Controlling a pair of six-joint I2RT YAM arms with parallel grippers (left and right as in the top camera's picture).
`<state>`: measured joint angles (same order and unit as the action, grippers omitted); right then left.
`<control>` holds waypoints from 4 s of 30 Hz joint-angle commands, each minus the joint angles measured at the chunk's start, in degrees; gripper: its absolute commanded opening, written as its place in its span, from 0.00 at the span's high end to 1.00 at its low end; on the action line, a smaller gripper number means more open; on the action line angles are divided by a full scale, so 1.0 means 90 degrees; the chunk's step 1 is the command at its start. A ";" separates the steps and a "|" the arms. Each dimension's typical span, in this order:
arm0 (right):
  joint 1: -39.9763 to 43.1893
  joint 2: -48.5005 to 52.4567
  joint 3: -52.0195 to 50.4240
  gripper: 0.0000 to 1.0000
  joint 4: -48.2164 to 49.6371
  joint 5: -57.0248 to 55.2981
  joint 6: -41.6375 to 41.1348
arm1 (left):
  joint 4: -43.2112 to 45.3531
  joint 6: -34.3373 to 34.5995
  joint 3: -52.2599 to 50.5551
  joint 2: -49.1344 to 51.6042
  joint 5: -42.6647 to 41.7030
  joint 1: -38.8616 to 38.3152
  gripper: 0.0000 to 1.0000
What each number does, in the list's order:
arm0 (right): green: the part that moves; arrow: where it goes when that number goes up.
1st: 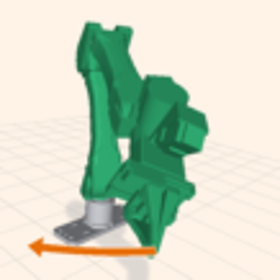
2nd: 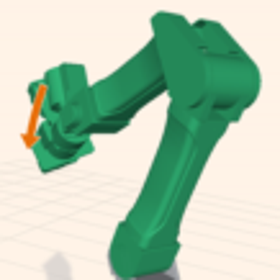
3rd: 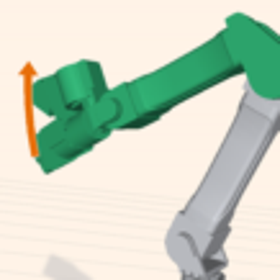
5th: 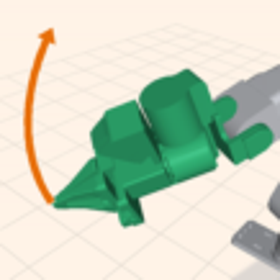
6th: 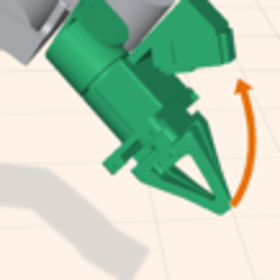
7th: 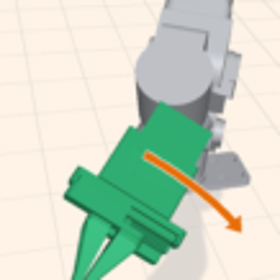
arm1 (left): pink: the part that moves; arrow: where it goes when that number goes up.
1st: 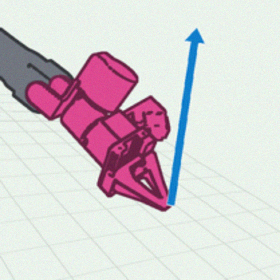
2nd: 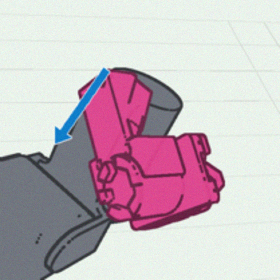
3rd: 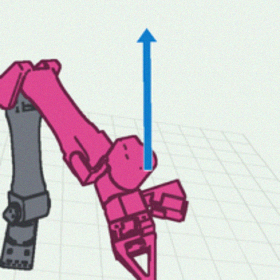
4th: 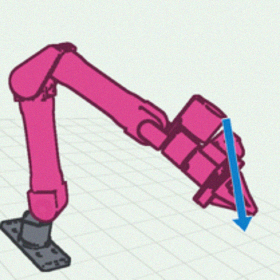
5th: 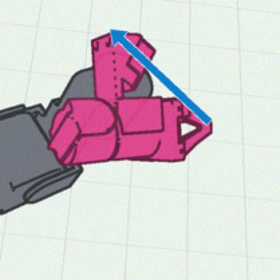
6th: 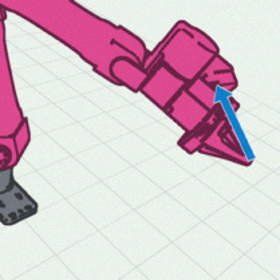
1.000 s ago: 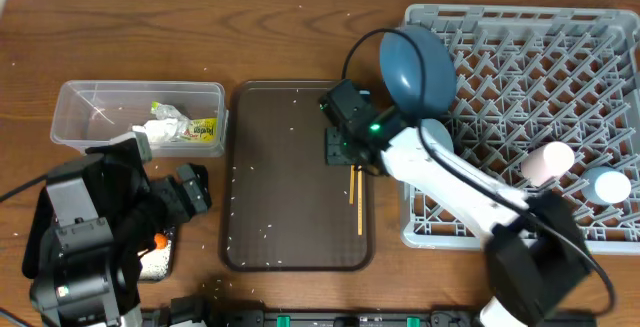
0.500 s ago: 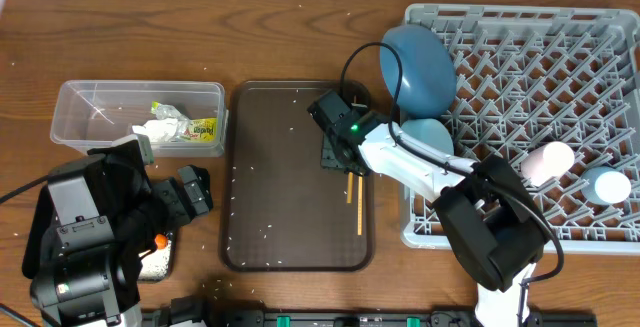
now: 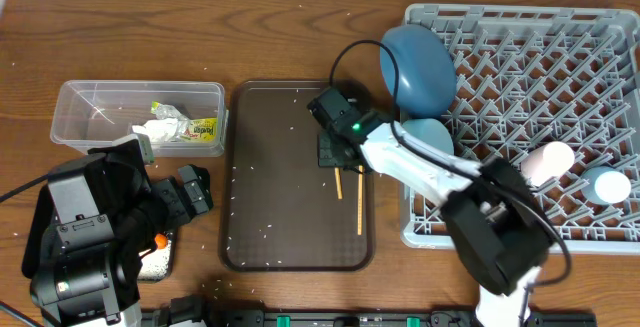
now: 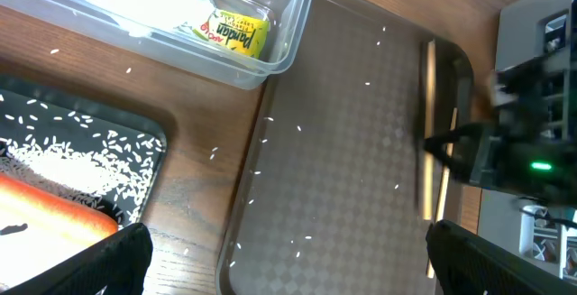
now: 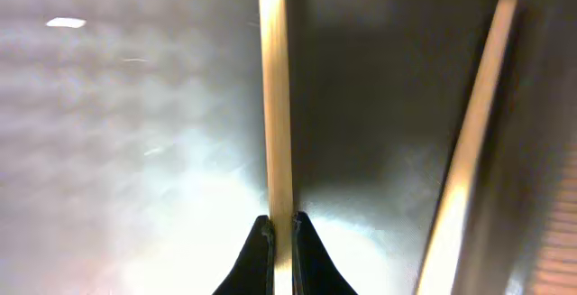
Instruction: Sort waste into correct bins and load items into the dishwasher rack
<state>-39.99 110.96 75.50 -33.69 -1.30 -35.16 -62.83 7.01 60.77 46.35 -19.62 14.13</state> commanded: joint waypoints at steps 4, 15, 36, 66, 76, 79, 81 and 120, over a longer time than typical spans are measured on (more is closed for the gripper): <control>0.0063 -0.1763 0.0136 0.99 -0.0114 0.0007 0.1144 | -0.0012 -0.0112 0.0131 0.0000 -0.0078 -0.0024 0.02; 0.2380 -0.3487 0.0136 0.99 -0.1443 -0.0216 0.1773 | -0.0012 -0.0109 0.0131 0.0000 -0.0078 -0.0024 0.02; 0.4864 -0.1540 0.0129 0.99 -0.1681 -0.1098 0.3939 | 0.0182 -0.0109 0.0131 0.0000 -0.0078 -0.0027 0.02; -0.0525 -0.1338 0.0163 0.63 -0.1909 -0.1163 -0.0831 | 0.0296 -0.0109 0.0131 0.0000 -0.0078 -0.0024 0.02; -0.0372 0.0073 0.0163 0.55 -0.1523 -0.1416 -0.1304 | 0.0291 -0.0109 0.0131 0.0000 -0.0078 -0.0027 0.02; -0.0197 0.0311 0.0163 0.57 -0.1443 -0.0979 -0.1299 | 0.0291 -0.0109 0.0131 0.0000 -0.0078 -0.0024 0.02; -0.0090 0.0406 0.0163 0.57 -0.1452 -0.0845 -0.1299 | 0.0291 -0.0109 0.0131 0.0000 -0.0078 -0.0027 0.02; 0.0204 0.0544 0.0175 0.85 -0.1600 -0.0333 -0.0850 | 0.0291 -0.0109 0.0131 0.0000 -0.0078 -0.0027 0.02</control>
<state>-38.22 114.83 77.06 -48.12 -4.27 -43.38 -60.16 7.01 60.80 46.39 -19.62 14.13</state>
